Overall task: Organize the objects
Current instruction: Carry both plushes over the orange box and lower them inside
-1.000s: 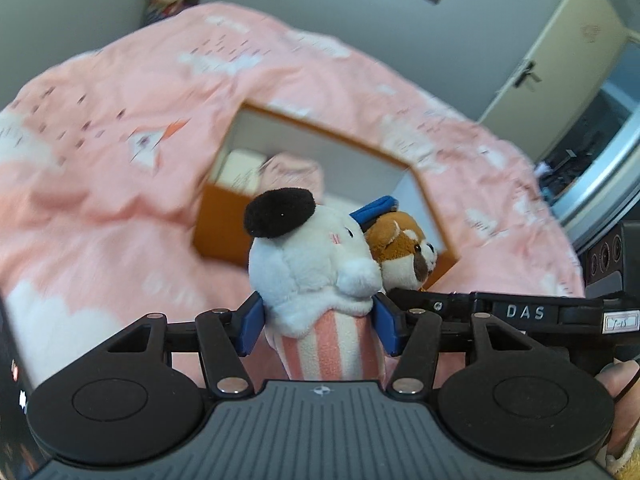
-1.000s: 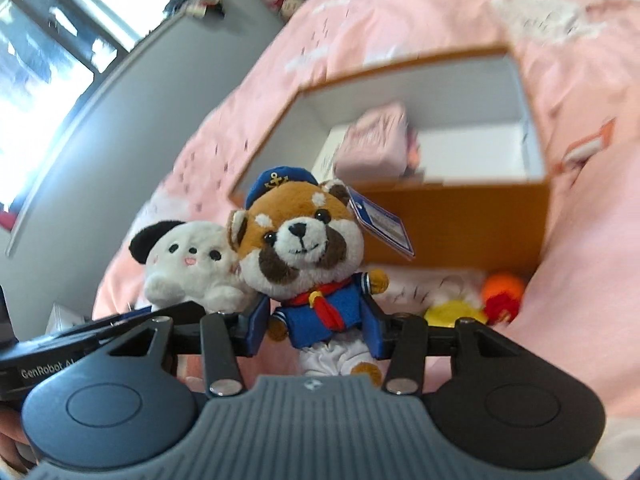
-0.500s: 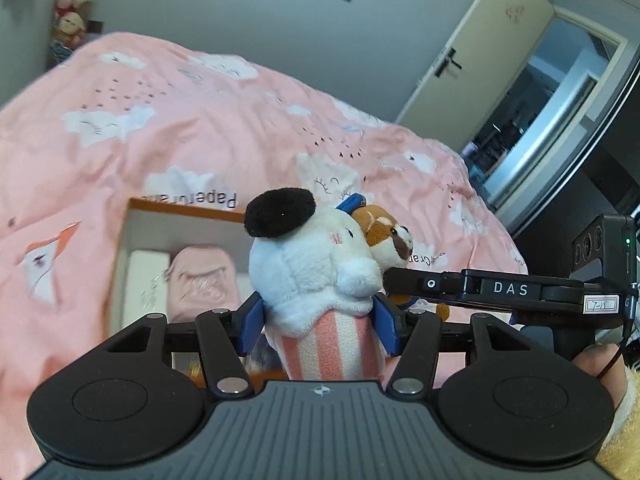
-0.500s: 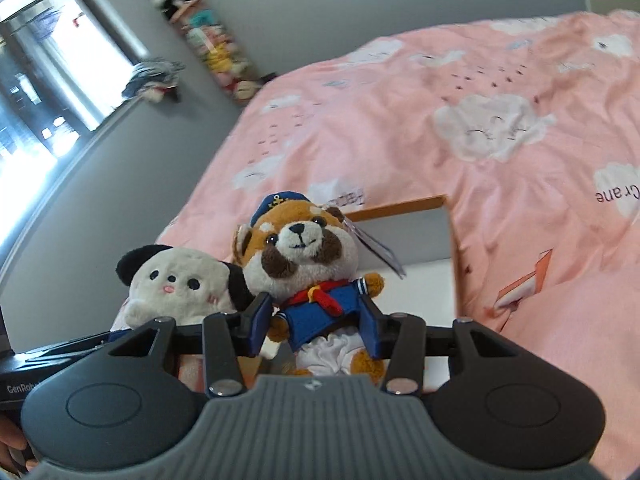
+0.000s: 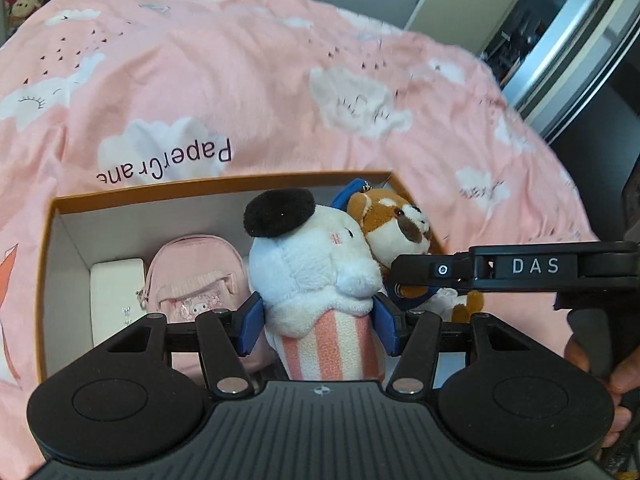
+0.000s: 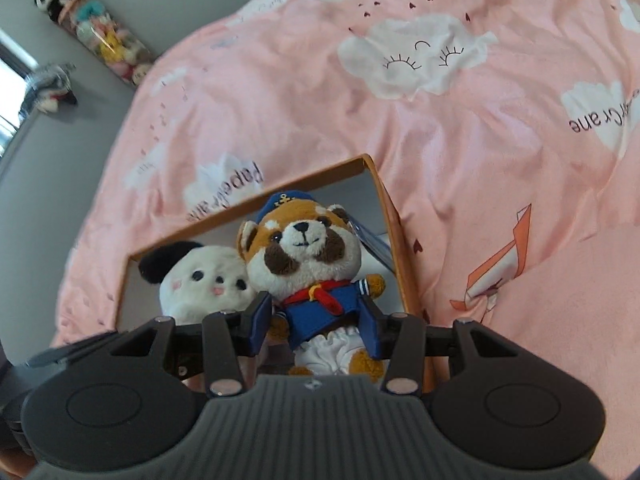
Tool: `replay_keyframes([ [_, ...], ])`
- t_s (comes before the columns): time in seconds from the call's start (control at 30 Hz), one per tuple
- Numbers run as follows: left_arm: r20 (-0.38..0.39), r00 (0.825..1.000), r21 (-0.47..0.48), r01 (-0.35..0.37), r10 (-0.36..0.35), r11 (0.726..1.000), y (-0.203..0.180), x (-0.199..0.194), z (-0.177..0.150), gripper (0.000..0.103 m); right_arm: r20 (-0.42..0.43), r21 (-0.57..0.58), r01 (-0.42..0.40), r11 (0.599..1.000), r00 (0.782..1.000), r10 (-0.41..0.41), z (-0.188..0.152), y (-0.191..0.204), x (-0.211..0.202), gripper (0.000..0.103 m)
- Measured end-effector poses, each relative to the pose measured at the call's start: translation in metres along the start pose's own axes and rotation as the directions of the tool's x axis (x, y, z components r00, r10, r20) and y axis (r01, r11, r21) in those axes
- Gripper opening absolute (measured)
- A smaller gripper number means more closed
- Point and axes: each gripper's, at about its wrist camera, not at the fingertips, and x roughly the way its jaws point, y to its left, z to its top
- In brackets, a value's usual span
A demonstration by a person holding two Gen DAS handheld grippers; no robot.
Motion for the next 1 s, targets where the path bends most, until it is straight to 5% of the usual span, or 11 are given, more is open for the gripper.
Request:
replay_keyframes([
  [0.2,-0.022,0.999,0.047,-0.036,0.037,0.998,0.003,0.025,0.004,0.065,-0.066,-0.026,0.075,0.997,0.995,-0.077,0.009,0.006,0.029,0.053],
  [0.47,-0.004,0.993,0.083,-0.12,0.121,0.989,-0.008,0.05,0.004,0.067,-0.045,-0.156,0.162,0.974,0.984,-0.17,0.014,0.026,0.049,0.059],
  [0.9,0.044,0.997,0.128,-0.062,0.057,0.99,-0.01,0.005,0.001,0.067,-0.022,-0.292,0.058,0.955,0.997,-0.068,0.013,0.016,0.009,0.051],
  [1.0,0.015,0.998,0.15,-0.061,0.06,0.987,-0.012,-0.002,-0.004,0.053,-0.047,-0.389,0.058,0.919,0.995,-0.083,0.004,0.018,0.004,0.044],
])
